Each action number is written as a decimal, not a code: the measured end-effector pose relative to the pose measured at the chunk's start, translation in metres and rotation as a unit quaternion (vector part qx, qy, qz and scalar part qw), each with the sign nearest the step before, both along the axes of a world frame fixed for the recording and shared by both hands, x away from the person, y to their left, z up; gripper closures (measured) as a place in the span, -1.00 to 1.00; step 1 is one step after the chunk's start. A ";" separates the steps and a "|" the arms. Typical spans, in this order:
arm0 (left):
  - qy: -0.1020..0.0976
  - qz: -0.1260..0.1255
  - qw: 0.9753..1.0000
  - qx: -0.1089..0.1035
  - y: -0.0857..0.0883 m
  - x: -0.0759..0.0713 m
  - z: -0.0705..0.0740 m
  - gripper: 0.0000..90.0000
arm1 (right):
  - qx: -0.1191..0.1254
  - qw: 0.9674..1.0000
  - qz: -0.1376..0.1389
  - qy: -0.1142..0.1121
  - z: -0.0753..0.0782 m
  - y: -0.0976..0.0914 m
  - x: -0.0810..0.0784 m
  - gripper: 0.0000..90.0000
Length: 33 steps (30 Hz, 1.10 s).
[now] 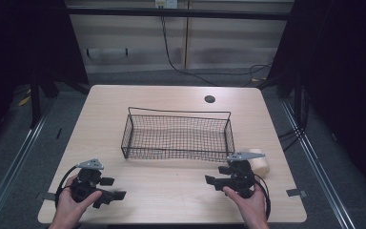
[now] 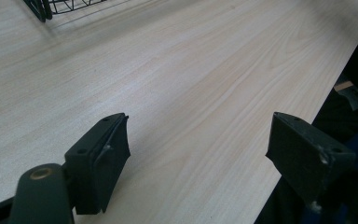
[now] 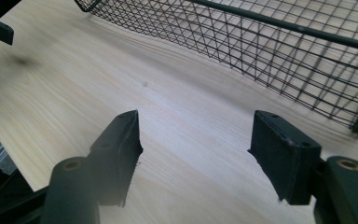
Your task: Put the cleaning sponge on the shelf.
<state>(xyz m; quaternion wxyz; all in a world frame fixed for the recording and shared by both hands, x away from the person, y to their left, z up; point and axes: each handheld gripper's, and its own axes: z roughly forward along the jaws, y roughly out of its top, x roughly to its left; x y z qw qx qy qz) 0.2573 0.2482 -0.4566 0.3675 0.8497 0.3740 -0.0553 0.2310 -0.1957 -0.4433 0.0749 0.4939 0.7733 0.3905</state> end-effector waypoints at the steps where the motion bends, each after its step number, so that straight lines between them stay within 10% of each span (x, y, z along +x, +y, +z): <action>1: 0.000 0.000 1.000 0.000 0.000 0.000 0.000 -0.55 | -0.003 1.000 -0.005 -0.004 0.001 -0.002 0.000 -0.32; 33: 0.003 0.004 1.000 0.003 -0.001 0.000 -0.002 -0.55 | -0.011 0.998 -0.022 0.054 0.040 -0.036 0.008 -0.53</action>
